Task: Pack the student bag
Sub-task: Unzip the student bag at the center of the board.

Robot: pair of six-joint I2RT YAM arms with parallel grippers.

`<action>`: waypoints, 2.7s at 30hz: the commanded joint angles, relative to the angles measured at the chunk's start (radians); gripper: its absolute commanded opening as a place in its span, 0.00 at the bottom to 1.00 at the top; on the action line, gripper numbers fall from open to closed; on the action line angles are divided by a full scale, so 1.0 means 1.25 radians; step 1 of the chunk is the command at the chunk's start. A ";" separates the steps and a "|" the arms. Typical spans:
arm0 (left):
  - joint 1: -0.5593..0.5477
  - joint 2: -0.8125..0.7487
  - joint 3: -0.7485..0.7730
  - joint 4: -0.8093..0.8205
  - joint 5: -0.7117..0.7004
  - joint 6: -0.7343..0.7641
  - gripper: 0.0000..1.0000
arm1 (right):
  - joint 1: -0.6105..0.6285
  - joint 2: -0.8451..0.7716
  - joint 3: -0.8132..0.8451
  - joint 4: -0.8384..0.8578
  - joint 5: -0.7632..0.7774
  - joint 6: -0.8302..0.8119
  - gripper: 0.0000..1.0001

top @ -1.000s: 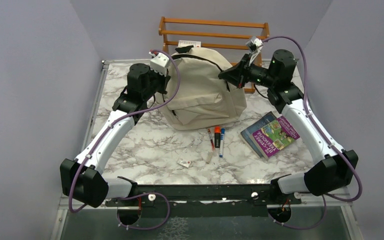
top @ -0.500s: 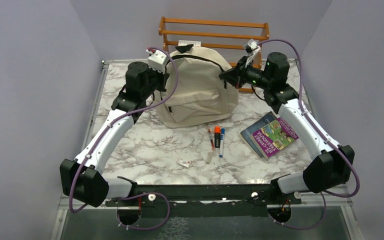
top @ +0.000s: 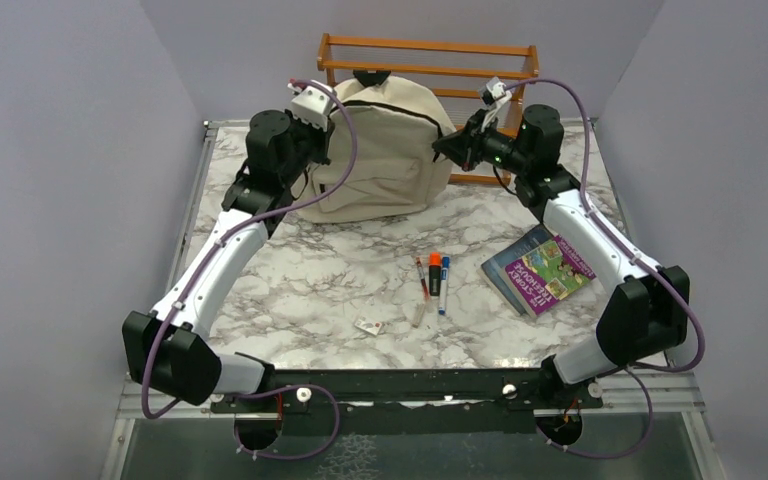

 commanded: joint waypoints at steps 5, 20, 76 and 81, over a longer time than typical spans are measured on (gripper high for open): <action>0.000 -0.100 -0.152 0.058 -0.004 -0.022 0.29 | 0.006 -0.060 -0.107 -0.062 -0.006 0.003 0.01; -0.001 -0.114 -0.063 -0.037 0.194 -0.015 0.86 | 0.006 -0.132 -0.153 -0.168 -0.019 0.025 0.06; -0.007 -0.155 -0.269 0.269 0.347 0.280 0.00 | -0.024 0.272 0.411 -0.461 -0.463 -0.334 0.78; 0.001 -0.125 -0.240 0.294 0.324 0.289 0.00 | -0.023 0.286 0.397 -0.488 -0.471 -0.337 0.65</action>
